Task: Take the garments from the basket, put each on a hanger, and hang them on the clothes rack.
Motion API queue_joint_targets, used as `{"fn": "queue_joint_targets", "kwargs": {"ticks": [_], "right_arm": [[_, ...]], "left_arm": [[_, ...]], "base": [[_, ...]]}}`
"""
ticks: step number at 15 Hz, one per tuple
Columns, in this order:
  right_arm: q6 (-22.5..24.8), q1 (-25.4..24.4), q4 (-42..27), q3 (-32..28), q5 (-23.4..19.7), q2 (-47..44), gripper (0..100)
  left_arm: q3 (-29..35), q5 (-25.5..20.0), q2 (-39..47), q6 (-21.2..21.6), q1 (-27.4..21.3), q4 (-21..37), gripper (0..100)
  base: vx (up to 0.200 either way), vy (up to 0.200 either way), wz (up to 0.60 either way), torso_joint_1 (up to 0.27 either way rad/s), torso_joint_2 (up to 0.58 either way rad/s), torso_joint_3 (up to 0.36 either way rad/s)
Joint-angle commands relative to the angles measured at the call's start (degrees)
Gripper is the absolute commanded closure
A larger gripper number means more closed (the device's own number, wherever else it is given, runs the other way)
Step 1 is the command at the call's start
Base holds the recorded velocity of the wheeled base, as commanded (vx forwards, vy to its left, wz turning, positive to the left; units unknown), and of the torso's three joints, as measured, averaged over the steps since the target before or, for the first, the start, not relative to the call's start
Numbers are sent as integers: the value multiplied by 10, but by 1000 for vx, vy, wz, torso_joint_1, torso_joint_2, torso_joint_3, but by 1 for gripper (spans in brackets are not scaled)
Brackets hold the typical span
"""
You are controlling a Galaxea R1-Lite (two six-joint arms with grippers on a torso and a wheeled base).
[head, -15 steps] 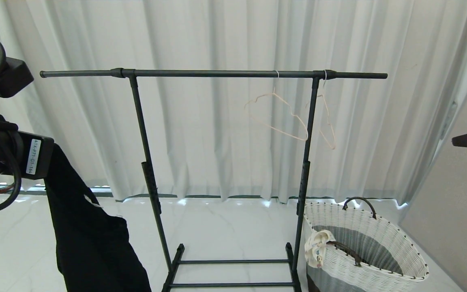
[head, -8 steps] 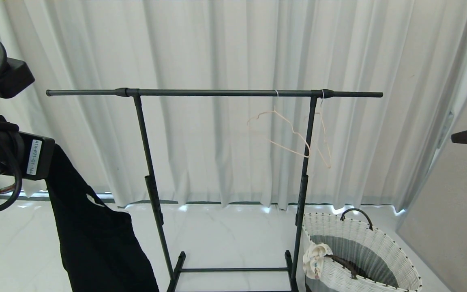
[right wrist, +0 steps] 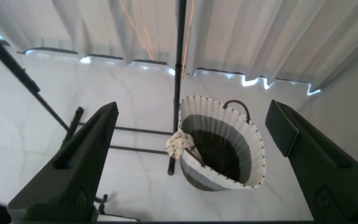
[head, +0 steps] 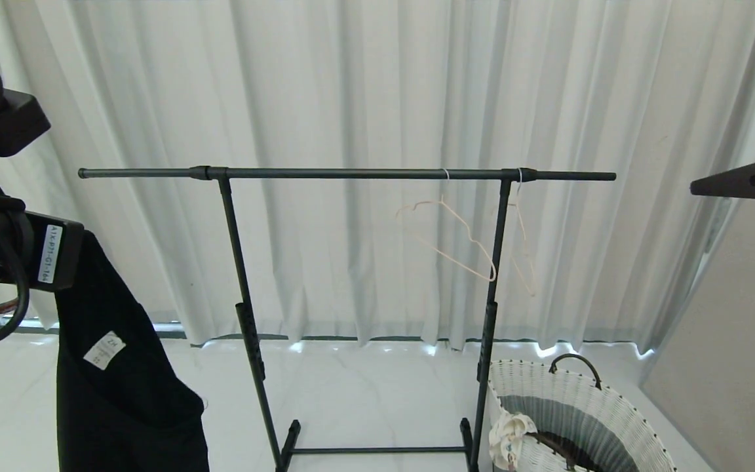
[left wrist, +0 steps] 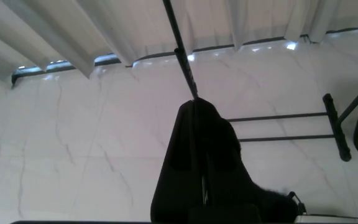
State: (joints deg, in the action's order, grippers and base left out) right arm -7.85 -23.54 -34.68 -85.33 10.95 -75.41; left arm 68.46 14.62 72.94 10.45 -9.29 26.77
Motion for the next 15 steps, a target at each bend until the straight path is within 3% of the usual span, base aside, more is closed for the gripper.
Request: {"fn": "queue_joint_targets", "kwargs": {"ticks": [1,8,12,15], "right_arm": [[0,2,8,0,0,-25,0],[0,11,70,11,-1,-80,0],[-1,11,189,116,0,-117,0],[-3,17,261,153,1,-161,0]], "left_arm": [[0,1,-1,0,-5,0,100],[0,1,-5,0,-27,0,100],[-1,1,-4,-1,-23,0,100],[0,1,-3,-1,-23,0,100]], "base": [[200,0,0,12,-32,-17],[200,0,0,9,0,-4],[200,0,0,2,7,-1],[200,0,0,1,4,5]]}}
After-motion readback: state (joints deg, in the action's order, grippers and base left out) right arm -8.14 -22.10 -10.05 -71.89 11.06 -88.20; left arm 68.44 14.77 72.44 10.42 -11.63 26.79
